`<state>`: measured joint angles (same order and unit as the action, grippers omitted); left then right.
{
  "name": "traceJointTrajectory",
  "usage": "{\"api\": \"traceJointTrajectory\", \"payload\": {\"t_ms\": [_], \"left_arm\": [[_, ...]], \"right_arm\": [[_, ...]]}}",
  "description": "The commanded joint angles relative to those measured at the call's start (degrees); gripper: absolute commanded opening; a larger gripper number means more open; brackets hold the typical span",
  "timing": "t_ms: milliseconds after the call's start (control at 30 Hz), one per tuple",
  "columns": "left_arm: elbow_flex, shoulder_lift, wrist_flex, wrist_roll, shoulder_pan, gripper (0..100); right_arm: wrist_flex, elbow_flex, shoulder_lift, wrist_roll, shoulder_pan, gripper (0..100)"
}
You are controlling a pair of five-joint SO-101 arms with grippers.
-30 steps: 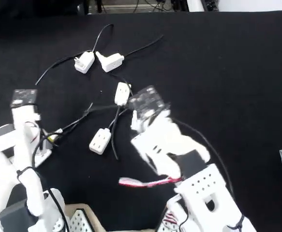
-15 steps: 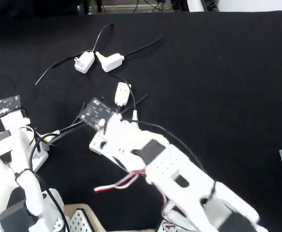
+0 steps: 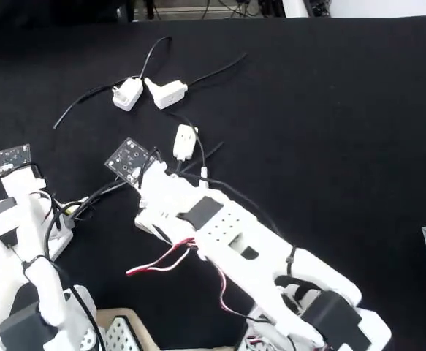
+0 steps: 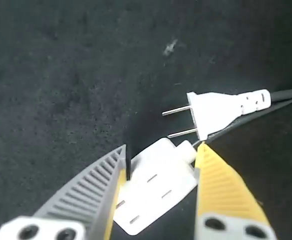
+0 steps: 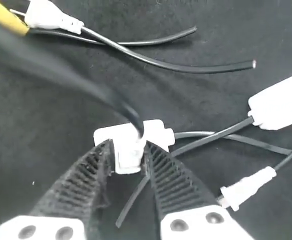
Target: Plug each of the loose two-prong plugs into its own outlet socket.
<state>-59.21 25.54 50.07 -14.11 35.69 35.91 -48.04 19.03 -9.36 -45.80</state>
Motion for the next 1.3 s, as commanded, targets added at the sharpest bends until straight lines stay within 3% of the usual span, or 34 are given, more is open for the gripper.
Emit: {"api": "traceJointTrajectory", "payload": {"t_ms": [0, 300, 1267], "left_arm": [[0.2, 1.3, -0.7, 0.4, 0.8, 22], [0.2, 1.3, -0.7, 0.4, 0.8, 22], [0.0, 1.3, -0.7, 0.4, 0.8, 22]], "right_arm": [[-6.1, 0.2, -1.5, 0.6, -1.3, 1.2], [-6.6, -2.5, -1.5, 0.6, -5.0, 1.2], [-7.0, -5.5, -1.9, 0.3, -1.9, 1.2]]}}
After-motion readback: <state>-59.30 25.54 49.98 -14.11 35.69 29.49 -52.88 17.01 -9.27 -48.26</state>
